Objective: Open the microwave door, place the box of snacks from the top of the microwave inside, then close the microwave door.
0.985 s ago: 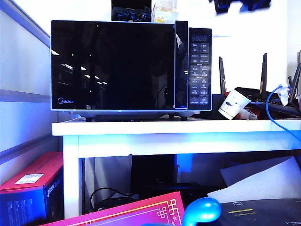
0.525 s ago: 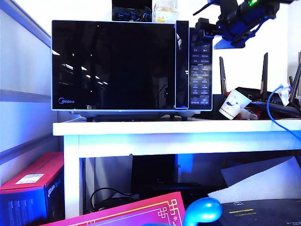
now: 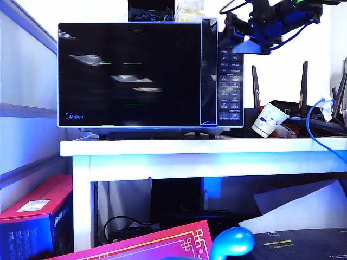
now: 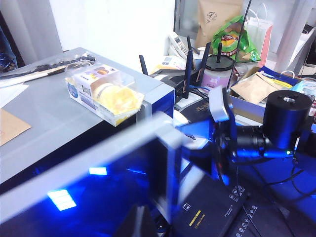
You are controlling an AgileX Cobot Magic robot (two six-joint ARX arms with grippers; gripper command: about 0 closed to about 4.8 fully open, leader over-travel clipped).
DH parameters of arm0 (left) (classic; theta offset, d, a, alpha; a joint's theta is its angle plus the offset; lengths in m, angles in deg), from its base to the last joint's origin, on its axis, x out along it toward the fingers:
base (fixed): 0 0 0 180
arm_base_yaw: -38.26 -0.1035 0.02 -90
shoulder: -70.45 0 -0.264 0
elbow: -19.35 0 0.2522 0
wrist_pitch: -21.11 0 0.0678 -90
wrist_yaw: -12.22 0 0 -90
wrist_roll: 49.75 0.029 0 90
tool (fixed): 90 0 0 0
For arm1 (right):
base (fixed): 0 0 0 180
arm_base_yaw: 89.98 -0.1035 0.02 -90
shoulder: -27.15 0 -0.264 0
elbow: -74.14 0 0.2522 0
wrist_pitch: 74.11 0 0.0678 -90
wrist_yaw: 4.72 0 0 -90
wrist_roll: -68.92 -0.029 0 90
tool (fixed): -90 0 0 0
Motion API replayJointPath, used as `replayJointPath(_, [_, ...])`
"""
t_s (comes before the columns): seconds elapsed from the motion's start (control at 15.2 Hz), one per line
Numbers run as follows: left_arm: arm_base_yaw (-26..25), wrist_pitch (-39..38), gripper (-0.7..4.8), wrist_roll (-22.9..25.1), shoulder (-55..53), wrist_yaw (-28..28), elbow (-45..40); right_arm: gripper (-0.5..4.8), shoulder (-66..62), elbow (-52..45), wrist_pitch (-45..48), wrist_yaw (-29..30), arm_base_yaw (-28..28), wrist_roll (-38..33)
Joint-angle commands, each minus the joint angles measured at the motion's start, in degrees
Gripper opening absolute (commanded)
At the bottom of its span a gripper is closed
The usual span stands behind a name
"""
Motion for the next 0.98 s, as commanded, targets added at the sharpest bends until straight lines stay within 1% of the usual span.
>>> replayJointPath(0.07, [0.1, 0.2, -0.06, 0.2, 0.2, 0.0, 0.2, 3.56, 2.2, 0.3, -0.4, 8.5, -0.2, -0.6])
replayJointPath(0.33, [0.1, 0.1, -0.06, 0.2, 0.2, 0.0, 0.2, 3.55, 5.4, 0.3, -3.6, 19.1, 0.3, -1.9])
replayJointPath(0.39, [0.1, 0.0, -0.06, 0.2, 0.2, 0.0, 0.2, 3.55, 5.9, 0.3, -4.1, 20.9, 0.3, -2.4])
replayJointPath(0.85, [0.1, -0.1, -0.06, 0.2, 0.2, 0.0, 0.2, 3.55, 8.3, 0.3, -3.3, 37.3, 0.3, -11.4])
replayJointPath(0.98, [0.1, -0.1, -0.06, 0.2, 0.2, 1.4, 0.2, 3.55, 8.7, 0.3, -1.0, 41.7, 0.3, -15.1])
